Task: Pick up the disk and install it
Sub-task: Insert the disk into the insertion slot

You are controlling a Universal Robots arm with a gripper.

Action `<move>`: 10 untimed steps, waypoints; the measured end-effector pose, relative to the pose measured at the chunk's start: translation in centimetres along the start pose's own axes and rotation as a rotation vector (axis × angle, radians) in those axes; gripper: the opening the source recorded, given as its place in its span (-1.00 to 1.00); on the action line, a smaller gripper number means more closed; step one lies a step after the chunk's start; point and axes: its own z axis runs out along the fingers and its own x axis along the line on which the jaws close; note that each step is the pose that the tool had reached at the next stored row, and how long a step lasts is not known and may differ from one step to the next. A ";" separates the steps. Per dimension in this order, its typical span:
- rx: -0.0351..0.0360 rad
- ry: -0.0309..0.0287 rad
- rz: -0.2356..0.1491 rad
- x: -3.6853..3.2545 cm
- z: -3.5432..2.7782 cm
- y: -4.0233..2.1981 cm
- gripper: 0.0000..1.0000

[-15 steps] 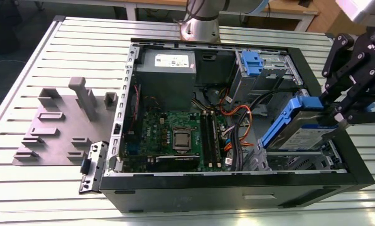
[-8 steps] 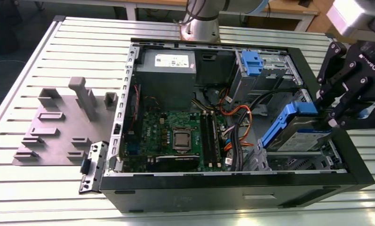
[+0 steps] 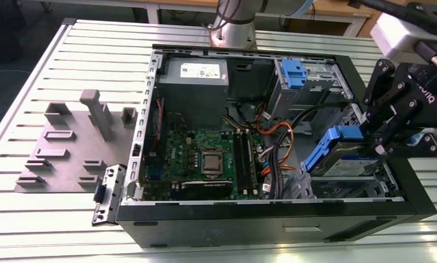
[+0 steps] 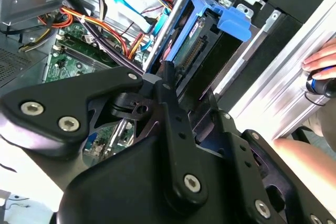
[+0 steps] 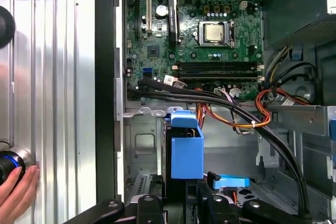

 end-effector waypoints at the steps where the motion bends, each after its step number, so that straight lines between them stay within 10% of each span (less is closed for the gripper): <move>1: -0.0002 -0.0001 0.000 0.00 0.18 -0.01 -0.30; 10: -0.0009 0.0002 0.000 0.05 1.81 -0.07 -0.30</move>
